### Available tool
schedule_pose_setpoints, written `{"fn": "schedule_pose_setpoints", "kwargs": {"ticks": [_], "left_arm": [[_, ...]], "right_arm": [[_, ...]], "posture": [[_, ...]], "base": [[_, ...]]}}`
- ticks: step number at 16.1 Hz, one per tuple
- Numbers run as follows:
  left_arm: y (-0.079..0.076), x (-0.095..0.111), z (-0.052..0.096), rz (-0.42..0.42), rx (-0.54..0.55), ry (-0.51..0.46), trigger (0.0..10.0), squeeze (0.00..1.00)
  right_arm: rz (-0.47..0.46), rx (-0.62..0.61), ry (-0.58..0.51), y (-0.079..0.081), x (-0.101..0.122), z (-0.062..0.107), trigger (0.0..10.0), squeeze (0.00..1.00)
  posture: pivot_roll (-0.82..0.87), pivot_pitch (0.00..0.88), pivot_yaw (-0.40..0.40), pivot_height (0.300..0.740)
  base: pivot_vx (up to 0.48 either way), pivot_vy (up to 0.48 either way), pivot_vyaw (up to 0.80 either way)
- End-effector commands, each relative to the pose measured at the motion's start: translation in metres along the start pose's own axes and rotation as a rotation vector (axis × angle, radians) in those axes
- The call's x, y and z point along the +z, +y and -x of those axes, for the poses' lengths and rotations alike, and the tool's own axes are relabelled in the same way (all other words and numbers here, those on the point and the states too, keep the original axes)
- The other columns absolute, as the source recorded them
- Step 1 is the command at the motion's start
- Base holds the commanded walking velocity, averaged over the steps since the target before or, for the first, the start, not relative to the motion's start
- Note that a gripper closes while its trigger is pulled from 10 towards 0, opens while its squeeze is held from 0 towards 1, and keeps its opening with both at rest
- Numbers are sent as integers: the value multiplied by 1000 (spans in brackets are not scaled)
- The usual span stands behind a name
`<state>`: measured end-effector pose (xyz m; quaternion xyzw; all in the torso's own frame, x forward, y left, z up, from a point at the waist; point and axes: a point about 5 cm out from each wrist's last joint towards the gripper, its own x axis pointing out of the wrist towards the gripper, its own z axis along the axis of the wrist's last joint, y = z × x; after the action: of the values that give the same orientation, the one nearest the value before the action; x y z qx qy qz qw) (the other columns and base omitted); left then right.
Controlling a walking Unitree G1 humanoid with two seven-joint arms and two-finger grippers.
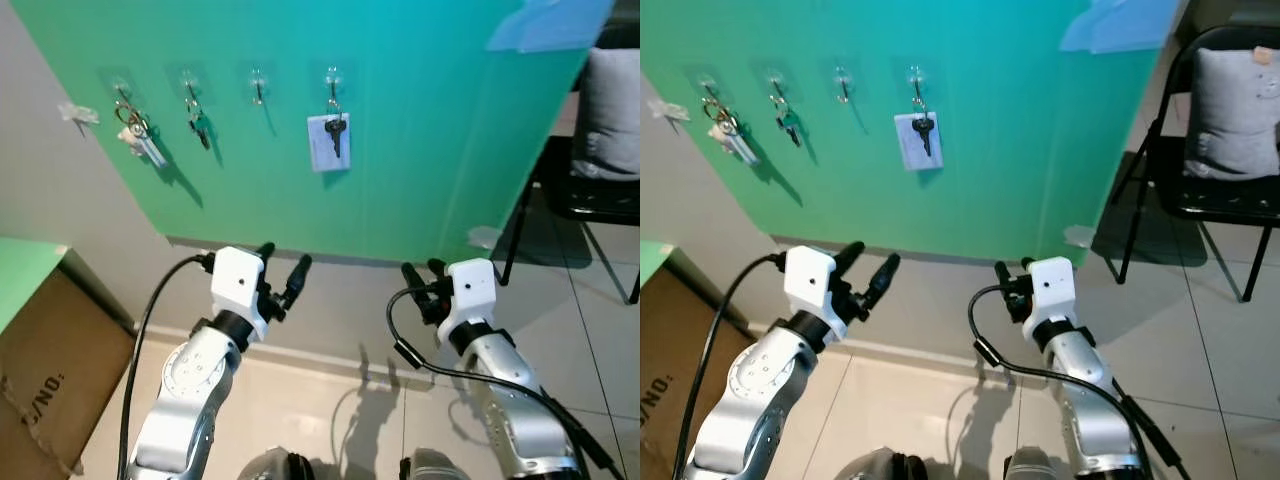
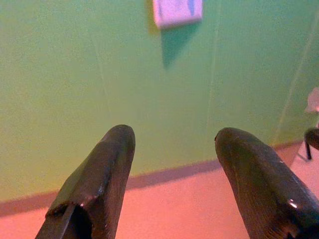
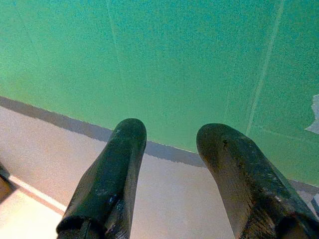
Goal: Hang keys on a hook
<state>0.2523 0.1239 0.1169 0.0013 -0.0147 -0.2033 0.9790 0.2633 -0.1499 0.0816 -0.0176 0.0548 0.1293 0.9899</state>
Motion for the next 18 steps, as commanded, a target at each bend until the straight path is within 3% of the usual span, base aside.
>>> {"fn": "schedule_pose_setpoints", "kwargs": {"ticks": [1, 2, 3, 4, 6, 9, 11, 18], "left_arm": [[17, -10, 6, -14, 103, 14, 10000, 0], [26, -21, 13, -37, 148, 53, 10000, 0], [35, -37, 28, -5, 191, 108, 10000, 0], [35, -37, 28, 5, 193, 112, 10000, 0], [23, -31, 16, 88, 143, 105, 10000, 0], [13, -22, 7, 120, 82, 54, 10000, 0], [13, -17, 0, 145, 54, 44, 10000, 0], [12, -15, -11, 78, -19, 45, 10000, 0]], "right_arm": [[-40, -28, -28, -3, 2, 1, 10000, 0], [-72, -50, -38, -6, 2, 5, 10000, 0], [-118, -92, -38, -16, -4, 15, 10000, 0], [-123, -99, -40, -18, -5, 16, 10000, 0], [-139, -119, -33, -21, -7, 15, 10000, 0], [-131, -106, -33, -15, -6, 11, 10000, 0], [-128, -100, -9, -11, -11, 10, 10000, 0], [-90, -90, -12, -8, -12, 10, 10000, 0]], "posture": [[-262, 0, 125, 716], [-272, 0, 127, 716], [-274, 0, 127, 716], [-276, 3, 128, 716], [-275, 20, 131, 716], [-273, 38, 136, 716], [-282, 28, 146, 716], [-297, 29, 159, 716]], "base": [[0, 0, 0], [0, 0, 0], [0, 0, 0], [0, 0, 0], [0, 0, 0], [0, 0, 0], [0, 0, -772], [0, 0, -742]]}}
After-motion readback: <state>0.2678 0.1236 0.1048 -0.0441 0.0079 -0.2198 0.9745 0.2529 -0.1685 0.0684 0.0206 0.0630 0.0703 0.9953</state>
